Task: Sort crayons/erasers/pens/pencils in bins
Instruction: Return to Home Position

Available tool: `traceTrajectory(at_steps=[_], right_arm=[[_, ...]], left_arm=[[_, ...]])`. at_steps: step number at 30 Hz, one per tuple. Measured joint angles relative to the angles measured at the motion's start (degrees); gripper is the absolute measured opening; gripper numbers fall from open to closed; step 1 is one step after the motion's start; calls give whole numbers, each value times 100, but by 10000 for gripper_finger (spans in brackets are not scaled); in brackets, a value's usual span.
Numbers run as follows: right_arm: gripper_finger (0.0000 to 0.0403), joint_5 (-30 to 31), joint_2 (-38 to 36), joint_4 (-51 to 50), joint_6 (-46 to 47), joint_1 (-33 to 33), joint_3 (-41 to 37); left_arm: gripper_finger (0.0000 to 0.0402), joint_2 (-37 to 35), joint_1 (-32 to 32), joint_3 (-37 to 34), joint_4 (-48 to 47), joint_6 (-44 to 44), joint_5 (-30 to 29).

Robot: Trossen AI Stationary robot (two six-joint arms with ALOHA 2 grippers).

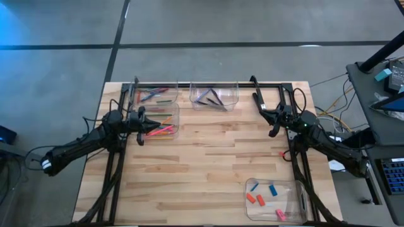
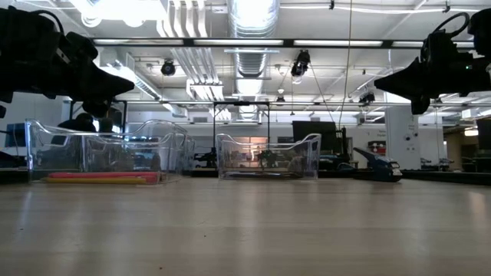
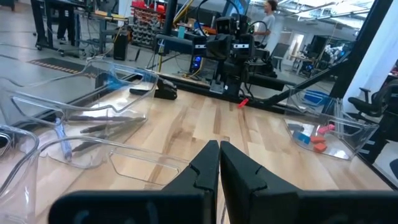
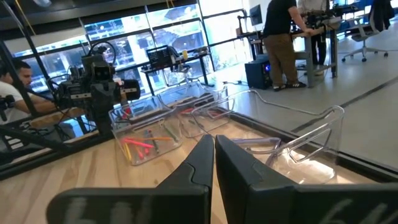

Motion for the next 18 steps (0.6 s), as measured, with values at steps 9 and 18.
traceTrajectory(at_steps=[9, 18], right_arm=[[9, -1, 92, -2, 1, 0, 0], [9, -1, 107, -2, 1, 0, 0]], left_arm=[[0, -7, 0, -2, 3, 0, 0], [0, 0, 0, -2, 7, 0, -2]])
